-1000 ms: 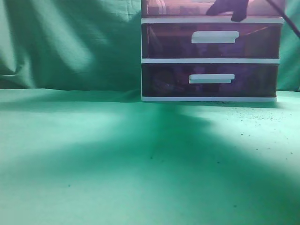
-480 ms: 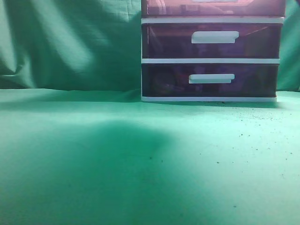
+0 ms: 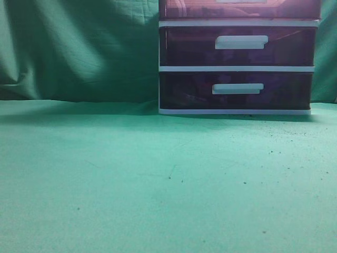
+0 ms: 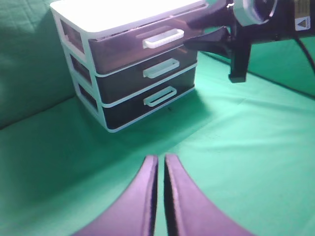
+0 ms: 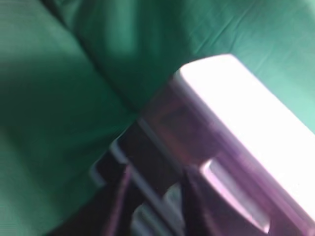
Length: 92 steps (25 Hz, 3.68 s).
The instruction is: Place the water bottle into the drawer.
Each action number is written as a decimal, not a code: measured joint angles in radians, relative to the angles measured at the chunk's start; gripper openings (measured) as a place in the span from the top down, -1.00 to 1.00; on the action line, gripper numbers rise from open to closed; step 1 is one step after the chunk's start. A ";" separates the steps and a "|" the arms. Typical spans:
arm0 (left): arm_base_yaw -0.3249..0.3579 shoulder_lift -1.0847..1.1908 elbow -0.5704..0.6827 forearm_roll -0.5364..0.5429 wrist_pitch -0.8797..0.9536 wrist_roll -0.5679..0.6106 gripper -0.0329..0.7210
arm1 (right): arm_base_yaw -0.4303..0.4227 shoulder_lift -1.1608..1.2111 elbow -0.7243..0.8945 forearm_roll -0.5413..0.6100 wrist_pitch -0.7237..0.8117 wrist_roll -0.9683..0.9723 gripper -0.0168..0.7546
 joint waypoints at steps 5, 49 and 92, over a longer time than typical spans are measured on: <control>0.000 -0.230 0.192 -0.058 -0.012 0.014 0.91 | 0.141 -0.112 0.002 0.190 0.341 0.051 0.86; 0.000 -0.750 1.058 -0.079 -0.337 -0.022 0.91 | 0.165 -0.694 0.774 1.387 0.153 -0.760 0.96; 0.000 -0.750 1.059 -0.079 -0.347 -0.024 0.91 | -0.451 -1.368 1.246 0.522 0.079 0.229 0.96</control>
